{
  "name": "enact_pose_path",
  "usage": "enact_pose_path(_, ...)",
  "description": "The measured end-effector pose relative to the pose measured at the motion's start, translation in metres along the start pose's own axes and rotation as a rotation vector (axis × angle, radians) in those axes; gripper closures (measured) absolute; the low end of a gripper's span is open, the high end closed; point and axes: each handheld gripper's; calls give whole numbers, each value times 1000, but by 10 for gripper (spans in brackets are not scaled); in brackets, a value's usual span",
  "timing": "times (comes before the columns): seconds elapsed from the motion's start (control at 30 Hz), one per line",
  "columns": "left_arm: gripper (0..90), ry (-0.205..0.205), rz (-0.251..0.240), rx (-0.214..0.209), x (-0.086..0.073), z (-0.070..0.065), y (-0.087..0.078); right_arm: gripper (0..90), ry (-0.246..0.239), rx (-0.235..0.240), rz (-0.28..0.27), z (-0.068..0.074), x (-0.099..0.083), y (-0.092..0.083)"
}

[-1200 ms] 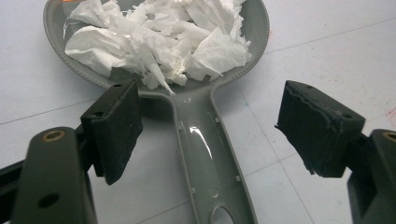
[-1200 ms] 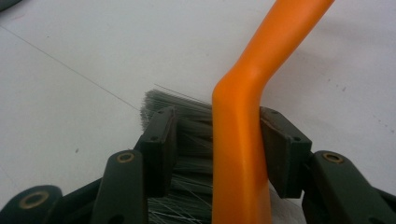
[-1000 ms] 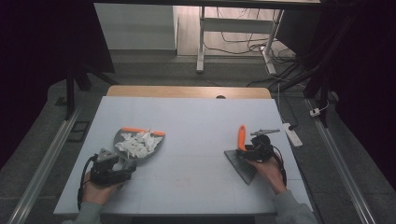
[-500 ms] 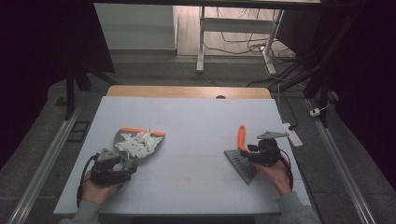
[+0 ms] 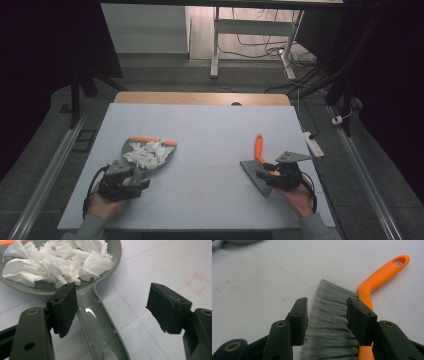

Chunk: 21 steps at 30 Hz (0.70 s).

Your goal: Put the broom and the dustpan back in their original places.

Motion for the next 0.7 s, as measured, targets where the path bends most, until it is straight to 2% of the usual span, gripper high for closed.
enact_pose_path(0.43,255,20,-15,-18,-1,-8,-3,518,-2,1,-27,2,-24,-24)
enact_pose_path(0.7,255,19,-14,-22,-1,-8,-2,518,-34,3,-18,4,-24,-21)
Point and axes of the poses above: each handheld gripper's, and its own axes: y roughly forward along the jaws, x roughly out of its top, z roughly to its left, and after that the axes turned 1 degree about y, right-handed
